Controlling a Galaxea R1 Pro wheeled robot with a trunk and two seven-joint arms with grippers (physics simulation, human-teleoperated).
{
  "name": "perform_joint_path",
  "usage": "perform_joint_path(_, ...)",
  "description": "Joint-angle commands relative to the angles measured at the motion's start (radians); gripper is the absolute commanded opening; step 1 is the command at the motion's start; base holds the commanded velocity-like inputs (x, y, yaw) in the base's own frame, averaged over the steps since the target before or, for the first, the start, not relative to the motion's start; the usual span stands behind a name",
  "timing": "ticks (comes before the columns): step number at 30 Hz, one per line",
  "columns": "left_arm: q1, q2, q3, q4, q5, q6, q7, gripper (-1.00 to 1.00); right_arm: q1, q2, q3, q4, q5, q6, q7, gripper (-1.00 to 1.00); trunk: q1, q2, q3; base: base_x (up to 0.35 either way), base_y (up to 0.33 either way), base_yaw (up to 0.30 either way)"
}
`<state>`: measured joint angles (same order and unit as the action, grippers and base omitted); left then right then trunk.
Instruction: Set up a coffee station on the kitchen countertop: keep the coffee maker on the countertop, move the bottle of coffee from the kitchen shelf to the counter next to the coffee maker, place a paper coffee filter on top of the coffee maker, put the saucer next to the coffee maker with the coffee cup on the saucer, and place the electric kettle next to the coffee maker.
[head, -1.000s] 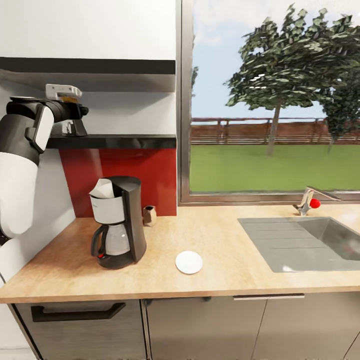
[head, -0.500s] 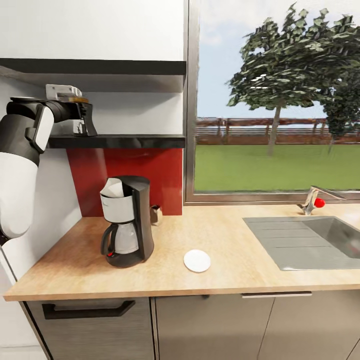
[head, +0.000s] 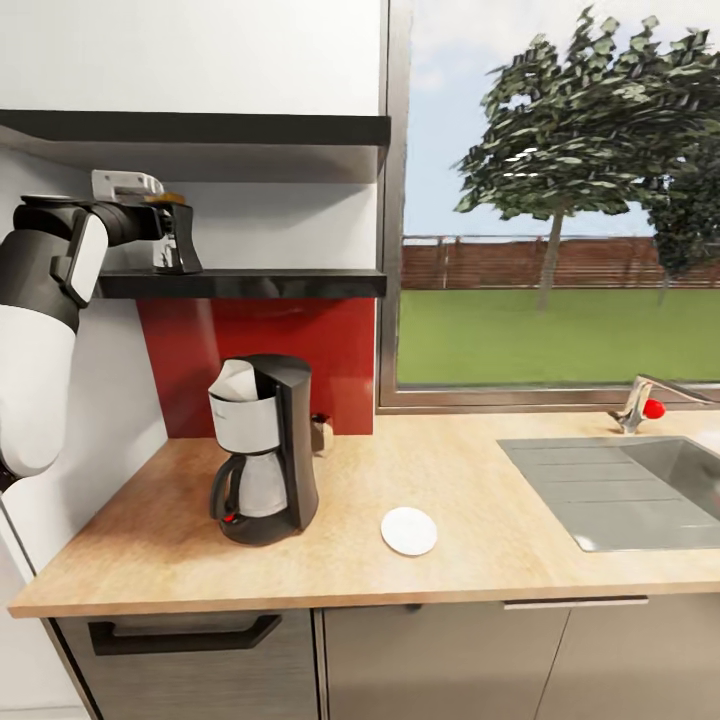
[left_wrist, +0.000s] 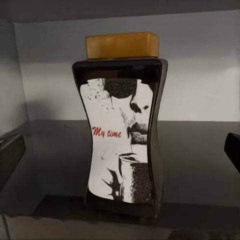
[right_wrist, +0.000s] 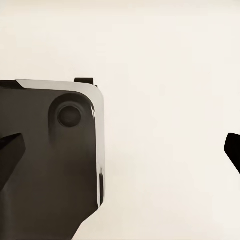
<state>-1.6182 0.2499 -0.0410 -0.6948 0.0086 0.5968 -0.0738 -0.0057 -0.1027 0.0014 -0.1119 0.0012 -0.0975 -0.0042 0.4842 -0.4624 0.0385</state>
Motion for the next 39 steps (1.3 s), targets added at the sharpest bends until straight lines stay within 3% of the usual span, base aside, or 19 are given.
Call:
perform_joint_path(1, 0.0, 0.001, -0.003, -0.001, 0.001, 0.005, -0.001, 1.0, 0.0, 0.0, 0.0, 0.001, 0.0, -0.004, 0.0, 1.0, 0.0, -0.001, 0.0, 0.01, 0.01, 0.0)
perform_joint_path(39, 0.014, 0.0, -0.002, 0.001, 0.002, 0.004, 0.0, 1.0, 0.0, -0.003, 0.0, 0.002, -0.001, -0.004, 0.0, 1.0, 0.0, -0.001, 0.0, 0.086, 0.018, 0.0)
